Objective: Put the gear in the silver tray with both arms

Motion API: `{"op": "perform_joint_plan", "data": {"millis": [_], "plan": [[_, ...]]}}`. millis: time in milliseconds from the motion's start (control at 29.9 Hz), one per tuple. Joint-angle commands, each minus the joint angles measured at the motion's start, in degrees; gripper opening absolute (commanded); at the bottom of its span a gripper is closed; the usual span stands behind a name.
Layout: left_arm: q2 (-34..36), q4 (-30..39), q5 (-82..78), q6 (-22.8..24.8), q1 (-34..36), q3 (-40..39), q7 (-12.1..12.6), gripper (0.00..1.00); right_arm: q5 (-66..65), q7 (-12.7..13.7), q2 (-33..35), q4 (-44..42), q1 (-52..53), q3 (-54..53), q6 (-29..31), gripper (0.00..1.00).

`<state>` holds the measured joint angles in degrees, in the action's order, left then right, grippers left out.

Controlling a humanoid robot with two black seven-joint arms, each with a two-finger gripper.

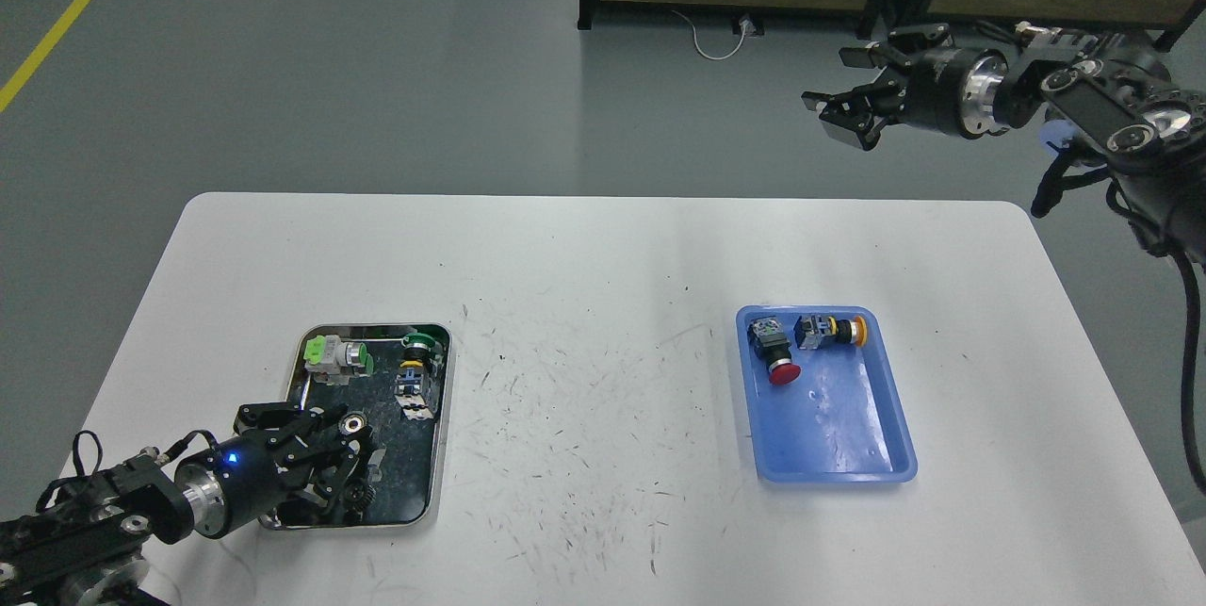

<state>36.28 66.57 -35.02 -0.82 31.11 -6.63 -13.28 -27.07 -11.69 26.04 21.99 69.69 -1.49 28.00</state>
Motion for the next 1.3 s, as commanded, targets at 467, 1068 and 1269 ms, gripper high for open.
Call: {"op": "perform_joint_plan", "data": {"millis": [467, 1068, 1269], "plan": [[12.93, 2.95, 14.72, 3.80, 8.51, -19.56, 8.34, 0.97, 4.92, 0.44, -0.29, -7.14, 2.46, -7.38, -0.20, 0.88], [-0.93, -22.70, 32.38, 3.98, 54.31, -1.72, 18.54, 0.97, 18.01, 3.08, 1.03, -11.27, 8.61, -15.29, -20.26, 0.88], [-9.46, -33.96, 32.92, 4.24, 59.33, -2.07, 20.75, 0.97, 19.51, 4.04, 0.41, -11.36, 8.88, -15.29, -21.06, 0.88]]}}
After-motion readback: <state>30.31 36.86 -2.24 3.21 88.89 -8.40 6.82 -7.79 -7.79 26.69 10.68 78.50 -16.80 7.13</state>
